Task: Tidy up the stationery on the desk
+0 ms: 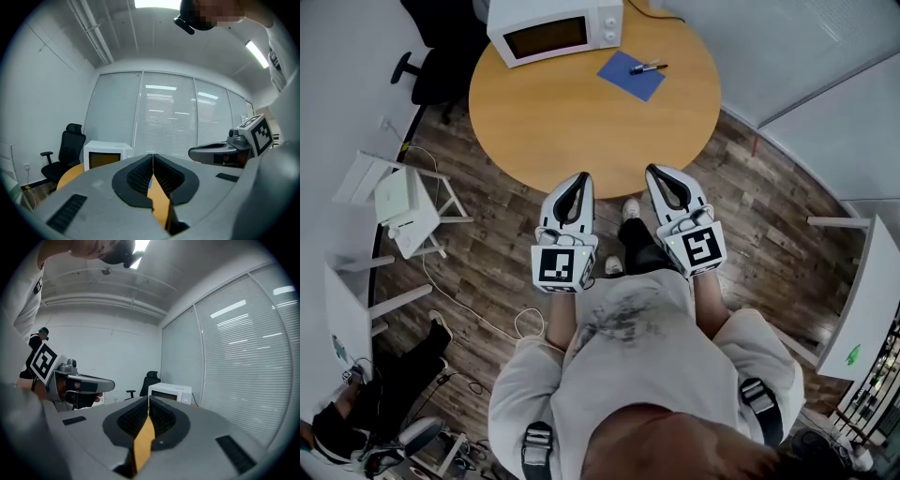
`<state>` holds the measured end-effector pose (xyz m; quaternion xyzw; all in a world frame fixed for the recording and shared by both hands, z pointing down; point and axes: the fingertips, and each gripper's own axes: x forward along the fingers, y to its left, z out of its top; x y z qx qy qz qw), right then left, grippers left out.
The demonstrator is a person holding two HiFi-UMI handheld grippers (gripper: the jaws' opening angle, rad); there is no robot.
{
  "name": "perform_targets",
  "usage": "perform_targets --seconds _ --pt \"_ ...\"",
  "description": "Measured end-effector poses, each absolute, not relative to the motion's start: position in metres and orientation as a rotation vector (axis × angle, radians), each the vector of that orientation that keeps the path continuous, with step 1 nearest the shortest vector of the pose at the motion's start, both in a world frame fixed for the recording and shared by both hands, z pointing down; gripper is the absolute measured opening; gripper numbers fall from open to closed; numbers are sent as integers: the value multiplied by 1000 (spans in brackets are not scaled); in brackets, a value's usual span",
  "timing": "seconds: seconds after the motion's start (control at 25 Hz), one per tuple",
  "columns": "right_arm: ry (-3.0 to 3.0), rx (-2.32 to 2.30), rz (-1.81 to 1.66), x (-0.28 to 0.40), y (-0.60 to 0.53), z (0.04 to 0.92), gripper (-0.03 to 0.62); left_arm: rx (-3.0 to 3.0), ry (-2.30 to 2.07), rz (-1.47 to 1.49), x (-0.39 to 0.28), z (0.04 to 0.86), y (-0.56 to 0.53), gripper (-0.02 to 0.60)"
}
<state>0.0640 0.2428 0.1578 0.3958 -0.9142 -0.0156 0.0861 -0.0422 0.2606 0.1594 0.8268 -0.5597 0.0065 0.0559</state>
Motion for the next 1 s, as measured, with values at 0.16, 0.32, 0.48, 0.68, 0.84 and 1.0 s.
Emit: perform_targets --seconds 0.16,0.32,0.48,0.68,0.84,1.0 --pt "-2723 1162 -16 66 206 166 64 2496 -1689 36 -38 166 223 11" --pt "-2713 1152 12 71 171 168 64 2482 -1692 44 -35 167 189 11" --pt "-2716 1141 22 76 133 172 64 2466 -1696 54 -30 170 151 11" --pt "-2677 1116 41 86 88 187 63 2446 -1695 64 -23 181 108 11" --pt "-2648 1081 56 94 54 201 63 2408 -1704 72 -20 196 77 11" --pt "-2648 1061 55 101 22 214 64 2376 -1717 89 -17 212 49 11"
